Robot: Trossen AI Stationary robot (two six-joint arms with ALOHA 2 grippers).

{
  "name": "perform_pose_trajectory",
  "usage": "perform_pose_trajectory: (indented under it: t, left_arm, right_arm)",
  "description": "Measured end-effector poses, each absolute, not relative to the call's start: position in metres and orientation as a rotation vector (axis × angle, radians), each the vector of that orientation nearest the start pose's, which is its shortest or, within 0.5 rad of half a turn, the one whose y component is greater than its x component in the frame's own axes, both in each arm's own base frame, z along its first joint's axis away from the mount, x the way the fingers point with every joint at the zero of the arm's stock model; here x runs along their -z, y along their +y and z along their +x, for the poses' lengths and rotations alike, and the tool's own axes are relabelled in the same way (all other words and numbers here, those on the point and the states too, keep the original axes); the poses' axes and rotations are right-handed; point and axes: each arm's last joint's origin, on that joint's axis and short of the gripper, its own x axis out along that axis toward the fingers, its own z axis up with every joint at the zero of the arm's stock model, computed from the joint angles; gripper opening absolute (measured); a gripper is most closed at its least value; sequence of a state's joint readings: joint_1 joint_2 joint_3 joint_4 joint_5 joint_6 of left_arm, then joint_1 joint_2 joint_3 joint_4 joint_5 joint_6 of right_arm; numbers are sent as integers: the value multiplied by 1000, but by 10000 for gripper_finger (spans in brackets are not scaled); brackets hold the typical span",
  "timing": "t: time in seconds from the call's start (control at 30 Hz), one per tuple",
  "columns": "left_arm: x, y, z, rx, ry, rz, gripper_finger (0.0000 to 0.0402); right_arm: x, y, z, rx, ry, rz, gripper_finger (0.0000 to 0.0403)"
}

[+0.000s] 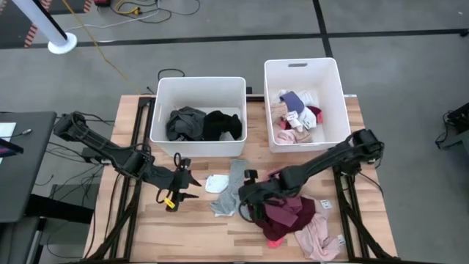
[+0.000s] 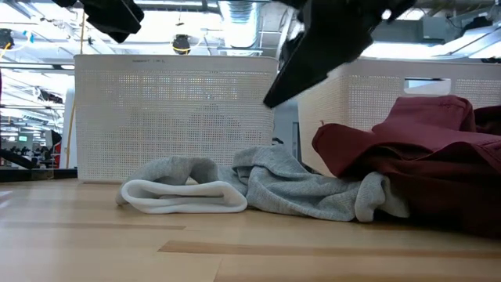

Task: Sort clothes
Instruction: Put the gray sock into the left white laundry organizer

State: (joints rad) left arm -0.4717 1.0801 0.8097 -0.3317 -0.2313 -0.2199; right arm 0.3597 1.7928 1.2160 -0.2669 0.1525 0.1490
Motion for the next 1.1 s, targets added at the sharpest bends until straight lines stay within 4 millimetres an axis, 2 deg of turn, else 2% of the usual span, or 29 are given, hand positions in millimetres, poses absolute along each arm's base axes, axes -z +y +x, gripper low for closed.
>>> perform_pose_trajectory:
  t: [0.23,0.47,0.63,0.8,0.93,1.1]
  left_arm:
    - [-273,-96,205,185,600,64,185]
    - [-273,-95,205,160,583,137,185]
    - [-271,-94,204,146,608,121,185]
    - [-251,-97,208,149,643,122,185]
    - [-236,-101,213,150,673,133,185]
    - [-225,-109,224,173,670,169,185]
  right_arm:
    - [-182,136,366,-134,859,-56,214]
    - [-176,137,367,-129,875,-43,214]
    - [-169,137,369,-118,888,-30,214]
    - [-154,138,374,-113,900,-31,211]
    - [-146,138,375,-105,920,-40,181]
    - [-146,138,375,-89,910,-67,98]
